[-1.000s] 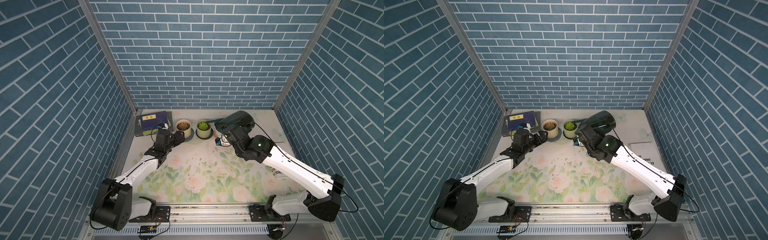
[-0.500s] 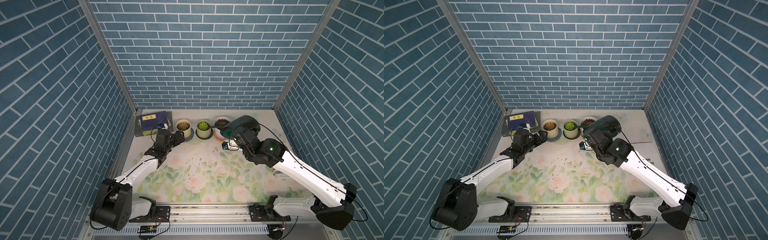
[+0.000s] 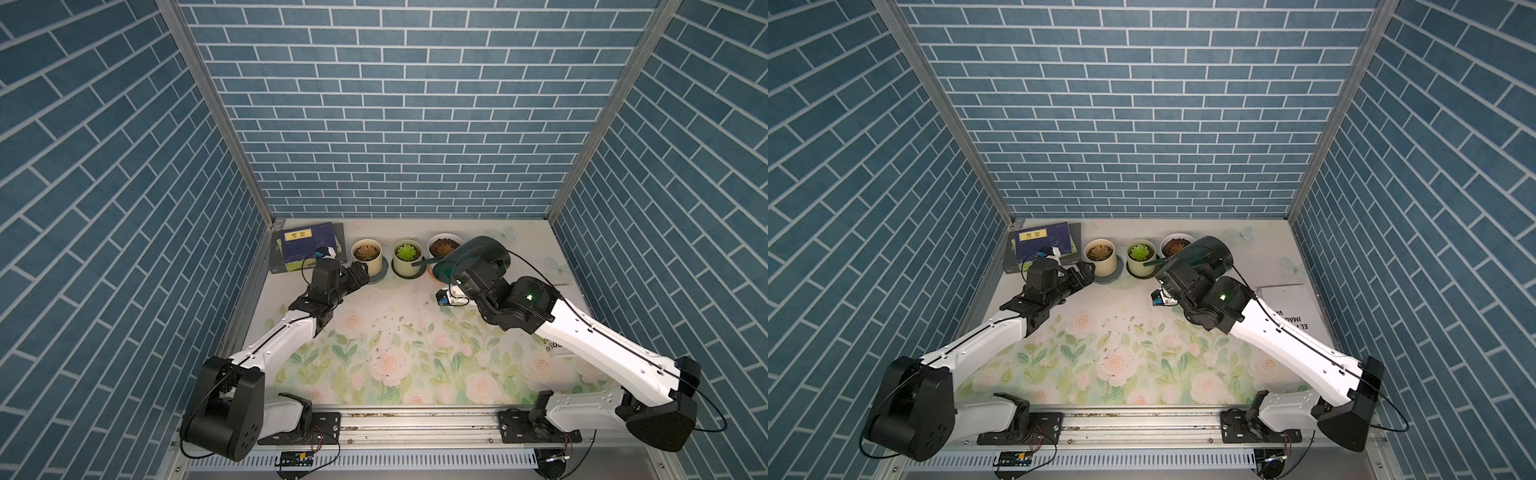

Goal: Water the succulent around the soil edge
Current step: Water the soil of the potted plant with water.

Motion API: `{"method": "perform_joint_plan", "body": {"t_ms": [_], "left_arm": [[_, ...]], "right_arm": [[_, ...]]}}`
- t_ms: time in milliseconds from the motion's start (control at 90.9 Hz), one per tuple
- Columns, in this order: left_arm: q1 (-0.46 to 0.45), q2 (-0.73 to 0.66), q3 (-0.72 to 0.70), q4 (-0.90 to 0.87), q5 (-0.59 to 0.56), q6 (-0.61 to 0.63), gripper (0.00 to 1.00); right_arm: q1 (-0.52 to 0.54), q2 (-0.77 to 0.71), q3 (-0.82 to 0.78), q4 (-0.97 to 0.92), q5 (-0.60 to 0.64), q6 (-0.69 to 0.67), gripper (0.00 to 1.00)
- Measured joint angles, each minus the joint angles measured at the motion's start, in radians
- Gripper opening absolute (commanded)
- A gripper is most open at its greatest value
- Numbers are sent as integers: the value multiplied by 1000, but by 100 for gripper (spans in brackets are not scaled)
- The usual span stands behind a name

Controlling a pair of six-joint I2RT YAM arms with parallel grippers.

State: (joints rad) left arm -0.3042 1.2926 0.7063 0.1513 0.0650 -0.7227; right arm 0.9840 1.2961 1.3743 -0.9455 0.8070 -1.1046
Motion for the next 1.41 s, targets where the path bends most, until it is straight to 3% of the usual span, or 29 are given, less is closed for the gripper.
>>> {"method": "perform_joint_plan", "body": {"t_ms": [836,1408], "left_arm": [[27,26,-18,38,40,0,100],[32,26,-21,42,48,-4,100]], "right_arm": [[-10,127,55,209,61,-130,0],[-88,61,43,252,89,-187,0]]}}
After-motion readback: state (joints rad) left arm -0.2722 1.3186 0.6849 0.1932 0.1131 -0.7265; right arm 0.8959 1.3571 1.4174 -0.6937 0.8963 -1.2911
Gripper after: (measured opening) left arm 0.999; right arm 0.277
